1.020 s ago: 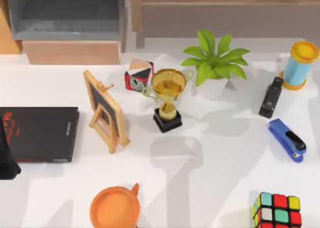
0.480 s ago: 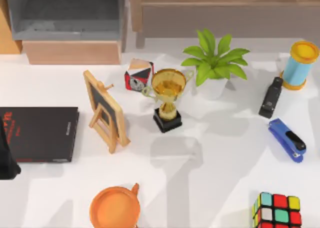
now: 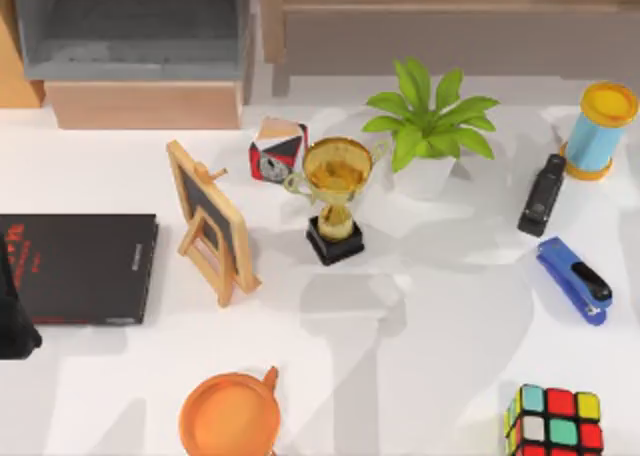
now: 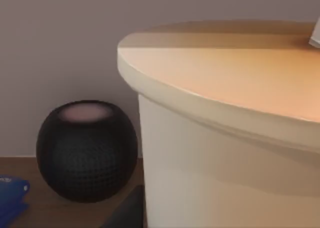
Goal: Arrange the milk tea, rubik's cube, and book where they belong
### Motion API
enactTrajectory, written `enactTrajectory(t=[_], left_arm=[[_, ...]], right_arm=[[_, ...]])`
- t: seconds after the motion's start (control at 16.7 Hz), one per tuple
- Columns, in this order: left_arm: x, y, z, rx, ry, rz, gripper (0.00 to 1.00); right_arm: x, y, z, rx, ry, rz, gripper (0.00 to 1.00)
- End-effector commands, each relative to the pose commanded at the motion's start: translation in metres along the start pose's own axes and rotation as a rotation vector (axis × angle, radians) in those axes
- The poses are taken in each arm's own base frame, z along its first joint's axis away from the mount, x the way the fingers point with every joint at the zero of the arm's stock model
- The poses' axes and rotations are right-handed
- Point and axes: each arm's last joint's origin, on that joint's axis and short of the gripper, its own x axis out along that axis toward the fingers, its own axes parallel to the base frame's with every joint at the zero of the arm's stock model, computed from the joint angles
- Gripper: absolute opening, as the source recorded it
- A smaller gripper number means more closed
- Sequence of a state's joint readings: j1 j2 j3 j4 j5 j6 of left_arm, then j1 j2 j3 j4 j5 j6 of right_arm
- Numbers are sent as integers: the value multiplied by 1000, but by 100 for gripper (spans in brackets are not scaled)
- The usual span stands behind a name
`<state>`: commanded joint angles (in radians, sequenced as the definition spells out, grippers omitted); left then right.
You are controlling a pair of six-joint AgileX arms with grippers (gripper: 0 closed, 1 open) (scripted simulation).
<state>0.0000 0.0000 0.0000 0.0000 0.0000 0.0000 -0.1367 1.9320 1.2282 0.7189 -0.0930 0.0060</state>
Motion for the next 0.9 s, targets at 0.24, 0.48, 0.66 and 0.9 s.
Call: enactTrajectory(t=[0.24, 0.48, 0.66, 0.9], left_arm=[[0, 0, 0, 0, 0, 0, 100], [0, 0, 0, 0, 0, 0, 100], [0, 0, 0, 0, 0, 0, 100], [0, 0, 0, 0, 0, 0, 100]], right_arm=[[-42, 1, 0, 2, 13, 3, 0], [-53, 1, 3, 1, 3, 3, 0], [-52, 2, 3, 3, 4, 8, 0], [-60, -32, 7, -11, -63, -36, 0]])
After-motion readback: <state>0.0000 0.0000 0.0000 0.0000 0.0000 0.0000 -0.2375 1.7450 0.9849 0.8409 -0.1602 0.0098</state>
